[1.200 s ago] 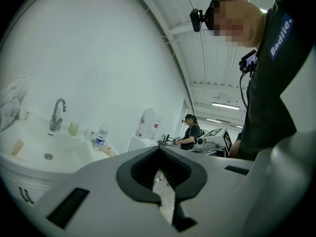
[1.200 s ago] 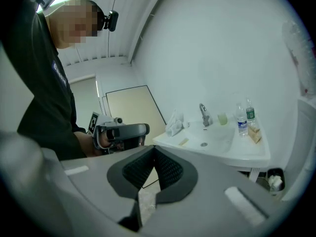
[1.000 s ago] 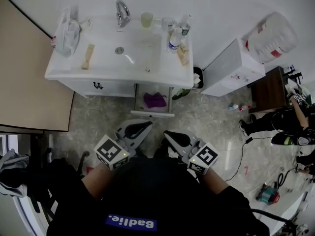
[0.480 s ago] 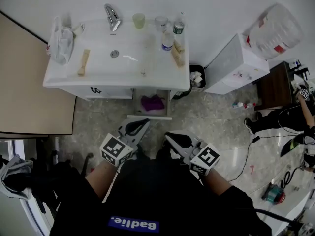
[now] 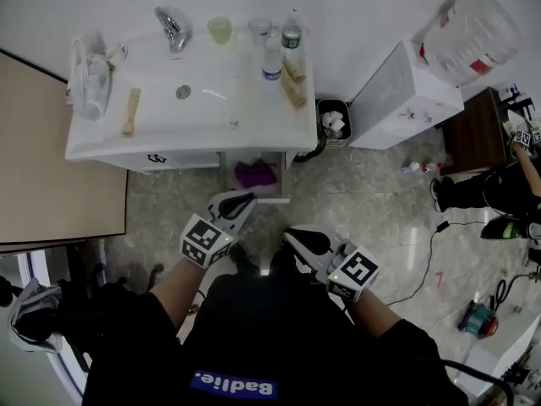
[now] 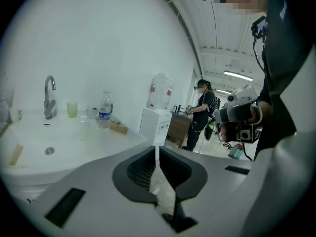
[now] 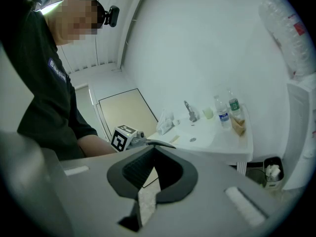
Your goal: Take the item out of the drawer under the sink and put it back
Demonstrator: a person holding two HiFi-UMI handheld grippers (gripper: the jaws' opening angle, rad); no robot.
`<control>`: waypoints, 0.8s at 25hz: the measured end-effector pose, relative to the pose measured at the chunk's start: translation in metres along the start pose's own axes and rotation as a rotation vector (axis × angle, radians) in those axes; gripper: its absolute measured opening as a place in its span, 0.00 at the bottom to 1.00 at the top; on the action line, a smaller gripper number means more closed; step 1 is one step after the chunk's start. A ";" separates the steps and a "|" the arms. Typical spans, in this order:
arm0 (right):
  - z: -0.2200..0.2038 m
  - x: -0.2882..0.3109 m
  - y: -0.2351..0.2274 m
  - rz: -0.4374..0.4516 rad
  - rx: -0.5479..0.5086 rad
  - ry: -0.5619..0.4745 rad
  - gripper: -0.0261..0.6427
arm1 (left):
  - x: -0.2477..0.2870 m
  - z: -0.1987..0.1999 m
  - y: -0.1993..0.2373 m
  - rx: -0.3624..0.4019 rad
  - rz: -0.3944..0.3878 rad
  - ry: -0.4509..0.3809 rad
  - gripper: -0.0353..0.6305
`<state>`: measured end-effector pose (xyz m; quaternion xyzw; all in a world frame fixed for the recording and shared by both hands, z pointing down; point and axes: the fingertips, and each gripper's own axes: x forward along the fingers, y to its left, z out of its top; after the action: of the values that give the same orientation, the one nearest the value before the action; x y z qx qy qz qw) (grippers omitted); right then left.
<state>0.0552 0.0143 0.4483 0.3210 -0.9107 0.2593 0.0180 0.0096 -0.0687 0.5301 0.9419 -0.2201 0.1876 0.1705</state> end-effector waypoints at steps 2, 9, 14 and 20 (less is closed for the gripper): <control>-0.003 -0.001 -0.003 0.000 0.003 0.001 0.04 | 0.010 -0.008 0.005 0.014 0.007 0.032 0.06; -0.014 0.000 -0.014 -0.016 0.035 0.010 0.04 | 0.035 -0.051 0.033 0.044 0.038 0.144 0.06; -0.021 -0.004 -0.023 -0.029 0.054 0.022 0.04 | 0.054 -0.080 0.047 0.054 0.039 0.223 0.07; -0.037 -0.009 -0.033 -0.047 0.109 0.042 0.04 | 0.086 -0.112 0.063 0.045 0.015 0.335 0.18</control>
<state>0.0769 0.0153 0.4941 0.3373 -0.8869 0.3146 0.0258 0.0200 -0.1071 0.6792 0.8994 -0.1913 0.3481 0.1824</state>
